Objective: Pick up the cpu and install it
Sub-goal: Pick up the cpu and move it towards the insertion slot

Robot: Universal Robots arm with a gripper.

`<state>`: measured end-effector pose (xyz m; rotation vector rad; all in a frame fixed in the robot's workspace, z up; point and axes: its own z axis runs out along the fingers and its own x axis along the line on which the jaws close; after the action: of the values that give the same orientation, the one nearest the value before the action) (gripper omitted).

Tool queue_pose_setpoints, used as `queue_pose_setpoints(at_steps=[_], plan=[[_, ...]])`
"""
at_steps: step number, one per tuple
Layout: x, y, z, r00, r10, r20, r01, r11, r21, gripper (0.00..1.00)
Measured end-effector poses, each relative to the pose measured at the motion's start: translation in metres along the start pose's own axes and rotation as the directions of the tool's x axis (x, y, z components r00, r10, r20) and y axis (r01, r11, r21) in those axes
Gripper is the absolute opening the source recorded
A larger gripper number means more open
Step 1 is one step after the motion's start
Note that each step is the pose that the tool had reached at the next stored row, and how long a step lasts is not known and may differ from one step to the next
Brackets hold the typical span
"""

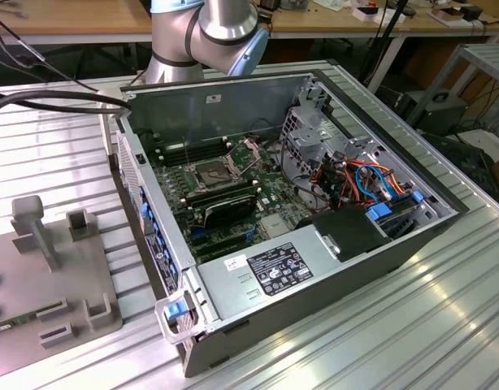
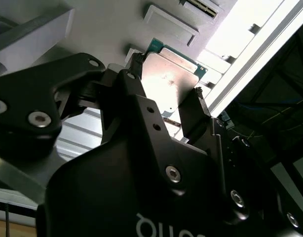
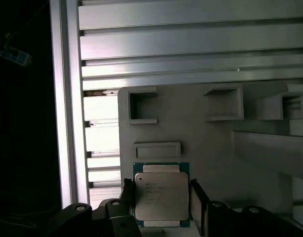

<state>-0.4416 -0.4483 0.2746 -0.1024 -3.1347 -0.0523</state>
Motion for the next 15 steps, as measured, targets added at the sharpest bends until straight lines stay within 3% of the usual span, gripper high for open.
queue_pose_setpoints(at_steps=[9, 15], plan=[[0.0001, 0.0, -0.0014, 1.0, 0.0, -0.0004, 0.0, 1.0, 0.0003, 0.55], [0.0001, 0.0003, -0.0094, 1.0, 0.0, -0.0001, 0.0, 1.0, 0.0, 0.55]])
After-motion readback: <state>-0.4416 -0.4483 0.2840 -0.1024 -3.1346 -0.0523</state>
